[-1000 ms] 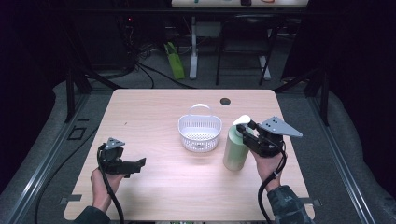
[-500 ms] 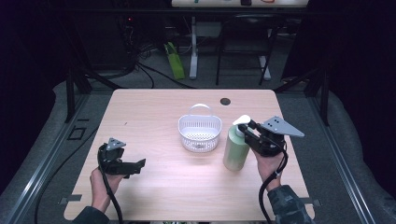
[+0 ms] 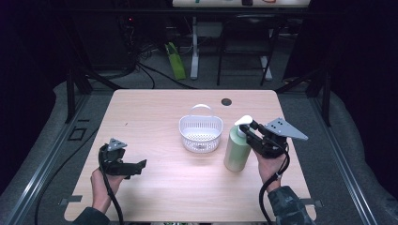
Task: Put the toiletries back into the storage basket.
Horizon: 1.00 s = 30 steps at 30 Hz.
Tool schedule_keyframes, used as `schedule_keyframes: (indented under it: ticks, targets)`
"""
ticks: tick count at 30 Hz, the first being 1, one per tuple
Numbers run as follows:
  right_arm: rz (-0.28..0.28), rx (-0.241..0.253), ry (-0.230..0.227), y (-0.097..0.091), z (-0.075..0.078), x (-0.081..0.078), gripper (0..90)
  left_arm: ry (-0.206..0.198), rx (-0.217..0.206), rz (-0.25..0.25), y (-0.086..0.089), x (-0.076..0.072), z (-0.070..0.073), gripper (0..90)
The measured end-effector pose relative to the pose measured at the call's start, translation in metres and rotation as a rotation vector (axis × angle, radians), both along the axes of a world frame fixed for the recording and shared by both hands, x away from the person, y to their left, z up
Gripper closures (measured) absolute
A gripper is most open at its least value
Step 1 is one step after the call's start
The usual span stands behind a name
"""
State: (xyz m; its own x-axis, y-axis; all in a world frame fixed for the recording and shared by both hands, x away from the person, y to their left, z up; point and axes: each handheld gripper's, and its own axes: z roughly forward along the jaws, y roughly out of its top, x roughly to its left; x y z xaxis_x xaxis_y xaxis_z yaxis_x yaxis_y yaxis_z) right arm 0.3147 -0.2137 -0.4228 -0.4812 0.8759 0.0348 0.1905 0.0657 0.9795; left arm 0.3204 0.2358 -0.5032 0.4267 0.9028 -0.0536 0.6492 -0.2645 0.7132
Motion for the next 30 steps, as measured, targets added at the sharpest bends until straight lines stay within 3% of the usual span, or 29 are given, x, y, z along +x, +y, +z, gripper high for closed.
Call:
schedule_keyframes:
  ticks: [30]
  targets:
    - [0.002,0.006,-0.035,-0.005,0.025,-0.002,67.7,0.002,0.02,-0.004,-0.002,0.0,-0.001,0.0]
